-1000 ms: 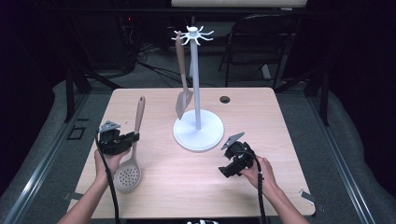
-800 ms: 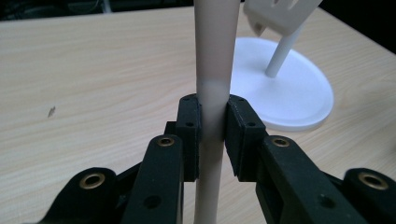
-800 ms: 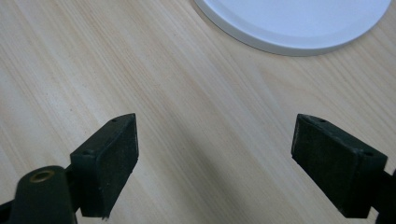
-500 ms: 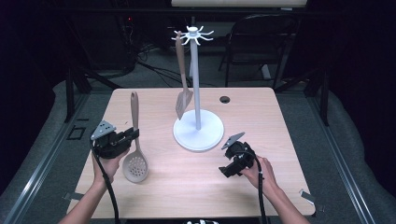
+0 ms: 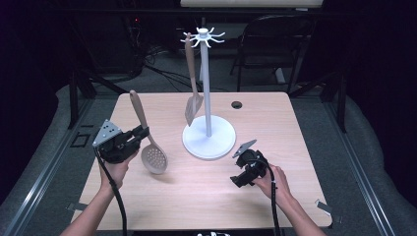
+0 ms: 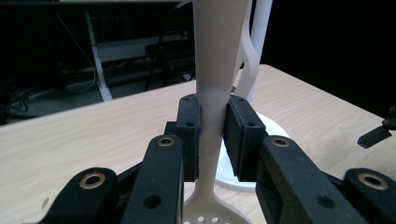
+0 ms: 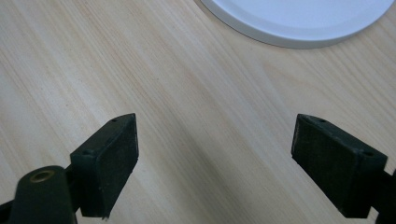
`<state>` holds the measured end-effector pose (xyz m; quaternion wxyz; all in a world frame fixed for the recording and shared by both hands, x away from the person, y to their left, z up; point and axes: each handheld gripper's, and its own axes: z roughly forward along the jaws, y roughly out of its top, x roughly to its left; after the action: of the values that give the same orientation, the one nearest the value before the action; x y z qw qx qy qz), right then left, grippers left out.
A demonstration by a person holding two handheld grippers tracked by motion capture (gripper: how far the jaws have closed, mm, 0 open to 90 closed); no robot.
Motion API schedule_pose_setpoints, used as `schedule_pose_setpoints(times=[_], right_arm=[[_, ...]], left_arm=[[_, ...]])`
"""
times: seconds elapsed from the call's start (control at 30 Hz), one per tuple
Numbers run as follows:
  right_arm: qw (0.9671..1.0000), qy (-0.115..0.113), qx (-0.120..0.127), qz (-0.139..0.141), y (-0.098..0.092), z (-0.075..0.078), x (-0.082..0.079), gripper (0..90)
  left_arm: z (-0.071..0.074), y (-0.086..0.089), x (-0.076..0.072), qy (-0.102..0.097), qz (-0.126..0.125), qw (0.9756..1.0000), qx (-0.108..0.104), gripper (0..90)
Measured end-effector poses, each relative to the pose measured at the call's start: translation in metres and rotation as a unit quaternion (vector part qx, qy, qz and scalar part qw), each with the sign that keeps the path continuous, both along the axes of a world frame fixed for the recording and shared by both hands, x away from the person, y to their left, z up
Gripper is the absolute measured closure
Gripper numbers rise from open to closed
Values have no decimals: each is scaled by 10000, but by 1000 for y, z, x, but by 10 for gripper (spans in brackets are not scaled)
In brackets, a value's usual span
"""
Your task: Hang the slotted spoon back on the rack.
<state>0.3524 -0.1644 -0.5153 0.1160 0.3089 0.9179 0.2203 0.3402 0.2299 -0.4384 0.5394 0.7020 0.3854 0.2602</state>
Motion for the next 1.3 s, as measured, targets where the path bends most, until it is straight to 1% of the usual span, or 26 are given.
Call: schedule_pose_setpoints(times=[0.03, 0.07, 0.1, 0.13, 0.17, 0.27, 0.3, 0.37, 0.4, 0.43, 0.5, 0.53, 0.57, 0.63, 0.67, 0.7, 0.77, 0.83, 1.0, 1.03, 1.13, 1.17, 1.27, 1.3], right_arm=[[10000, 5, -13, 3, 0, 0, 0, 143], [10000, 10, -40, 17, -1, 0, 0, 142], [10000, 15, -12, 8, -1, -1, 0, 142], [10000, 17, 39, -31, 0, -2, 0, 143], [10000, 29, 2, -22, -1, -1, 0, 142], [10000, 23, -13, -16, -2, -1, -1, 142], [10000, 3, 29, -50, -2, -2, -1, 142], [10000, 17, -30, -45, -3, -1, -1, 143], [10000, 16, 4, -69, -3, -1, -2, 143], [10000, 8, -20, -66, -4, -1, -2, 142], [10000, -8, 6, -95, -5, -1, -2, 142], [10000, 0, -14, -97, -6, -1, -3, 142], [9999, -6, -42, -91, -6, 0, -3, 142], [9999, -22, 46, -138, -7, -1, -3, 142], [9999, -15, 18, -150, -8, -1, -3, 143], [9999, -24, 49, -164, -8, -1, -4, 142], [9999, -18, 0, -154, -9, -1, -3, 143], [9999, -22, 8, -156, -9, -1, -4, 142], [9999, 1, -40, -141, -9, -1, -3, 142], [9999, -10, -60, -147, -9, -1, -4, 143], [9999, 3, -35, -141, -9, -1, -3, 142], [9999, 3, -74, -125, -9, -1, -3, 142], [9999, 4, -74, -124, -9, -1, -3, 142], [9999, 3, -47, -137, -9, -1, -3, 142]], left_arm=[[1, -2, 1, -50, -10, 10000, 17, 767], [3, -3, 1, -50, -25, 10000, 31, 767], [4, -5, 2, -62, -42, 10000, 13, 767], [5, -6, 3, -60, -53, 10000, 11, 767], [6, -7, 4, -38, -74, 10000, 27, 767], [10, -12, 6, -53, -94, 9999, 103, 767], [11, -14, 7, -56, -107, 9999, 110, 767], [13, -17, 8, -60, -151, 9998, 101, 767], [15, -19, 9, -79, -173, 9998, 83, 767], [16, -20, 10, -67, -190, 9997, 113, 767], [18, -24, 12, -85, -229, 9996, 120, 767], [19, -25, 12, -69, -246, 9996, 151, 767], [19, -26, 14, -74, -263, 9995, 132, 767], [22, -29, 15, -58, -292, 9994, 158, 767], [22, -30, 16, -68, -303, 9994, 149, 767], [23, -32, 16, -61, -313, 9994, 145, 767], [25, -34, 18, -70, -349, 9992, 166, 767], [26, -37, 19, -84, -384, 9991, 181, 767], [29, -43, 21, -62, -447, 9988, 203, 767], [30, -44, 22, -46, -462, 9986, 240, 767], [32, -49, 24, -63, -520, 9983, 259, 767], [33, -51, 25, -54, -529, 9982, 279, 767], [36, -55, 27, -67, -566, 9979, 294, 767], [37, -56, 28, -51, -573, 9978, 316, 767]])
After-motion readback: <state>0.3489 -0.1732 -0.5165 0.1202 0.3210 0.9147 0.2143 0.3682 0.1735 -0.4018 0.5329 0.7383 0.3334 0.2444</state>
